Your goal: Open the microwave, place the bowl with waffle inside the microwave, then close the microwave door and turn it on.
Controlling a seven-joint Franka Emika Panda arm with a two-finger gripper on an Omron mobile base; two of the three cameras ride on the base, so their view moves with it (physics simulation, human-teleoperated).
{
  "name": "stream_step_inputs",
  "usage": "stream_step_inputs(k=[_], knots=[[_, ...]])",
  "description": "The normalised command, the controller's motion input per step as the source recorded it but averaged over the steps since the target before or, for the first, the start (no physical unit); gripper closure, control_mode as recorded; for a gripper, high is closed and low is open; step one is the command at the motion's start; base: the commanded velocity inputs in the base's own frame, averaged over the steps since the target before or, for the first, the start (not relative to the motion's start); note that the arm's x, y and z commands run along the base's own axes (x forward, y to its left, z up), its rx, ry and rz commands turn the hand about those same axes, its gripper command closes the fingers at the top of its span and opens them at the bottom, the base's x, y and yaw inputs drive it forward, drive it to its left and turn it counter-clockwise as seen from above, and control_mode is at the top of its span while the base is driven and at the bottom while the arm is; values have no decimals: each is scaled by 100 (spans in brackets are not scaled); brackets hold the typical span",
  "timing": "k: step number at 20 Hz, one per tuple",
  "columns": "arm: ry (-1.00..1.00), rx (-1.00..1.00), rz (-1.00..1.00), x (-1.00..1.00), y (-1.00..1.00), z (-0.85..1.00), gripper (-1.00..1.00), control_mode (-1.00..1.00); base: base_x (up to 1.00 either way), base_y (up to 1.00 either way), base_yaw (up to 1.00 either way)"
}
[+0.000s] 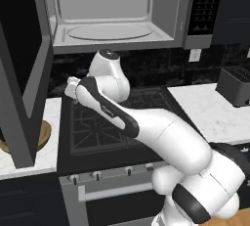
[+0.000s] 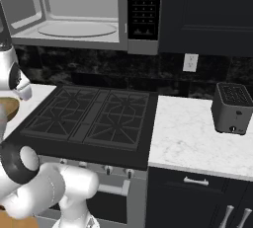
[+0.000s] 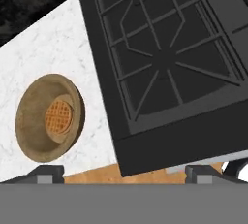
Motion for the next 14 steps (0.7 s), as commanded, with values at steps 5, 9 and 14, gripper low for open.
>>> stream_step_inputs(k=[5,9,14], knots=[[19,4,19,80,-2,-41,-100,-100,0,0,0],[5,2,28,19,26,-55,-100,-100,0,0,0],[-2,2,28,-9,24,-49,-100,-100,0,0,0]])
